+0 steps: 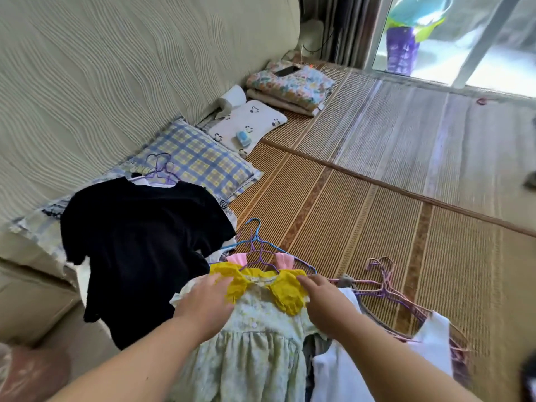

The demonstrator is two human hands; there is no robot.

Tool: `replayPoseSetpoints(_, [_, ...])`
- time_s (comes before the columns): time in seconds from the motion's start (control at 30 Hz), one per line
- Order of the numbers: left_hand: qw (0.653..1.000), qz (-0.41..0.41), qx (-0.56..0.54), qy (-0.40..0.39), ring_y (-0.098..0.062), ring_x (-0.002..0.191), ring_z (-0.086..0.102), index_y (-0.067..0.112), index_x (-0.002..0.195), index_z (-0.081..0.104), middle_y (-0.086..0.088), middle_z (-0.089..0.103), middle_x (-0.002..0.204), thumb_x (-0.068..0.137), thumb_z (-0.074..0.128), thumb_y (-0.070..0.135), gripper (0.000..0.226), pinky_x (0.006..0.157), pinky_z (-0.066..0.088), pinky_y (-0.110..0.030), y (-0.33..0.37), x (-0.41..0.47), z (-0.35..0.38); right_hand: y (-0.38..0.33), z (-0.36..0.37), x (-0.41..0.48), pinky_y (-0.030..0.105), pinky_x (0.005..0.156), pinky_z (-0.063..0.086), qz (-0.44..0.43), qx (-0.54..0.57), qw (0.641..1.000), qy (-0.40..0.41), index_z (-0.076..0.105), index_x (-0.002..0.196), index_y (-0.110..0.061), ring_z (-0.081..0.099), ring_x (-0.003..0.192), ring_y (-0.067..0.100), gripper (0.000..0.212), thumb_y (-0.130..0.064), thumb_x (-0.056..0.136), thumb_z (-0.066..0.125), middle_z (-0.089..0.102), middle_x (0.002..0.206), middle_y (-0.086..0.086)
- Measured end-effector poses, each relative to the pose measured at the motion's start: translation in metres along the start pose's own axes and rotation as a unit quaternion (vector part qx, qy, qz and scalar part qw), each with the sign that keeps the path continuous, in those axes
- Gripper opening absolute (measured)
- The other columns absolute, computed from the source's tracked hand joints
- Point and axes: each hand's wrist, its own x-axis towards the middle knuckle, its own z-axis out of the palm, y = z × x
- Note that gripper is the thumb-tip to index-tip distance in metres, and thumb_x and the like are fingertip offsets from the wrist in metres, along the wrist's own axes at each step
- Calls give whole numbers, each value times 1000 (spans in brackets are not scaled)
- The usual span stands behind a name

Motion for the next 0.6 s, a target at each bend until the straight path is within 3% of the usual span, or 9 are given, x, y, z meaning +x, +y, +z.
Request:
replayPoseSetpoints(0.33, [984, 171, 15, 54, -19, 139, 26, 33, 145, 27, 4, 26, 152, 89, 51, 43, 62, 112, 27, -38, 109, -224, 11, 37, -26, -268, 40, 103, 40, 4, -7, 997, 73, 34, 142, -31, 41, 130, 28, 60, -25, 86, 57, 29, 150, 3])
replayPoseSetpoints(0.6, [950, 310, 24, 0, -18, 139, 25, 34, 146, 26, 6, 27, 152, 90, 51, 44, 62, 112, 27, -41, 240, -339, 64, 124, -14, -453, 39, 105, 38, 124, 21, 985, 117, 33, 142, -34, 40, 131, 23, 62, -25, 85, 57, 30, 149, 0])
